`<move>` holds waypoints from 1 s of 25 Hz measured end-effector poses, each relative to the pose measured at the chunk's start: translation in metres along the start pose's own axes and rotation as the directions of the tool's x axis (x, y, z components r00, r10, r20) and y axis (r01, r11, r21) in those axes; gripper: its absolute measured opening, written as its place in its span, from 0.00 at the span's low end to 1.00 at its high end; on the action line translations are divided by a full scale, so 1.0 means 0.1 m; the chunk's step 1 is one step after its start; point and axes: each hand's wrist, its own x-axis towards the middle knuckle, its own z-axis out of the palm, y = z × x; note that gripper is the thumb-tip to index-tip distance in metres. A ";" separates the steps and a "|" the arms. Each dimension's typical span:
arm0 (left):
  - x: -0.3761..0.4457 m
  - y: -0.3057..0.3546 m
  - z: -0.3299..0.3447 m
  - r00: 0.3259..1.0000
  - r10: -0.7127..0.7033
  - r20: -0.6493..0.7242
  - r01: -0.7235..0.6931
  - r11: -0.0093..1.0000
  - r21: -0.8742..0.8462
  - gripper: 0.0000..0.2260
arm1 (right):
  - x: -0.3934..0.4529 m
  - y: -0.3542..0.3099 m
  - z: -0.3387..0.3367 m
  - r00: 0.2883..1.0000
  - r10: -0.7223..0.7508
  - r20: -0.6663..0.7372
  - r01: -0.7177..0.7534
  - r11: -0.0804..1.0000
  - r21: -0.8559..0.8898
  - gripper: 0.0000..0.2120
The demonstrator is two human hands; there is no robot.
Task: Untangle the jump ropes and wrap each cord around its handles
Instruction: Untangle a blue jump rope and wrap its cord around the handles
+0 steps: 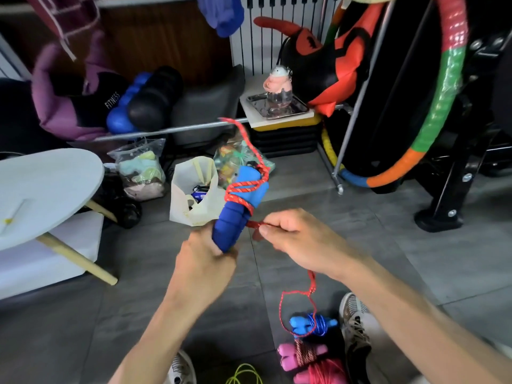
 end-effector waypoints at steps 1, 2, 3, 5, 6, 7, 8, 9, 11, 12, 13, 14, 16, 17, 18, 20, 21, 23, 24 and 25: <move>-0.02 0.00 0.02 0.998 0.057 -0.012 -0.054 0.986 0.160 0.09 | 0.00 0.00 -0.02 0.999 0.036 -0.031 -0.035 0.999 0.028 0.16; -0.04 0.00 0.03 0.995 0.099 -0.012 -0.091 0.954 0.286 0.07 | 0.00 0.00 -0.05 0.995 0.082 -0.049 -0.078 0.993 0.087 0.16; -0.05 0.01 0.04 0.992 0.124 -0.011 -0.111 0.919 0.379 0.07 | 0.00 0.00 -0.07 0.991 0.123 -0.044 -0.113 0.976 0.184 0.16; -0.07 0.04 0.02 0.992 0.129 0.002 -0.112 0.856 0.504 0.12 | 0.00 -0.01 -0.11 0.983 0.184 0.028 -0.180 0.901 0.394 0.14; -0.07 0.05 0.02 0.993 0.117 0.014 -0.105 0.828 0.551 0.14 | -0.02 -0.02 -0.14 0.981 0.185 0.062 -0.193 0.875 0.445 0.13; -0.08 0.06 0.02 0.994 0.106 0.032 -0.104 0.800 0.591 0.16 | -0.03 -0.02 -0.17 0.984 0.161 0.079 -0.179 0.872 0.455 0.12; -0.09 0.06 0.03 0.993 0.100 0.059 -0.115 0.776 0.620 0.17 | -0.05 -0.03 -0.21 0.989 0.126 0.076 -0.146 0.896 0.420 0.11; -0.09 0.06 0.03 0.989 0.109 0.097 -0.146 0.756 0.638 0.17 | -0.04 -0.03 -0.25 0.996 0.071 0.062 -0.088 0.940 0.330 0.11; -0.07 0.03 0.05 0.973 0.136 0.185 -0.226 0.708 0.669 0.16 | -0.03 -0.04 -0.33 0.995 -0.076 0.060 0.076 0.997 0.007 0.11; -0.06 0.01 0.06 0.961 0.148 0.235 -0.272 0.683 0.678 0.16 | -0.01 -0.03 -0.37 0.988 -0.145 0.059 0.153 0.973 -0.171 0.11; -0.07 0.01 0.07 0.941 0.169 0.292 -0.328 0.662 0.674 0.17 | 0.02 -0.01 -0.41 0.977 -0.210 0.045 0.213 0.918 -0.335 0.11; -0.10 0.01 0.10 0.915 0.193 0.354 -0.390 0.644 0.658 0.19 | 0.03 0.00 -0.45 0.965 -0.261 0.039 0.249 0.849 -0.466 0.13; -0.17 -0.01 0.15 0.850 0.280 0.446 -0.511 0.641 0.573 0.24 | 0.07 0.00 -0.49 0.950 -0.307 0.052 0.279 0.764 -0.582 0.18; -0.19 -0.02 0.15 0.819 0.334 0.466 -0.558 0.652 0.513 0.26 | 0.09 0.01 -0.50 0.952 -0.298 0.066 0.281 0.769 -0.575 0.20; -0.19 -0.03 0.12 0.789 0.396 0.471 -0.601 0.660 0.452 0.28 | 0.10 0.01 -0.52 0.958 -0.274 0.090 0.279 0.804 -0.525 0.21; -0.16 -0.05 0.04 0.725 0.497 0.476 -0.678 0.633 0.372 0.31 | 0.13 0.04 -0.57 0.965 -0.212 0.153 0.255 0.895 -0.365 0.20; -0.15 -0.06 -0.01 0.689 0.534 0.490 -0.718 0.591 0.367 0.31 | 0.14 0.03 -0.59 0.962 -0.198 0.189 0.248 0.922 -0.296 0.20; -0.15 -0.06 -0.05 0.613 0.583 0.533 -0.787 0.514 0.342 0.30 | 0.14 0.05 -0.56 0.947 -0.190 0.260 0.246 0.948 -0.202 0.23; -0.17 -0.06 -0.06 0.580 0.601 0.551 -0.810 0.498 0.309 0.29 | 0.14 0.07 -0.52 0.937 -0.184 0.298 0.241 0.956 -0.168 0.24; -0.17 -0.06 -0.06 0.550 0.617 0.563 -0.828 0.492 0.269 0.28 | 0.15 0.08 -0.49 0.926 -0.175 0.334 0.231 0.964 -0.134 0.25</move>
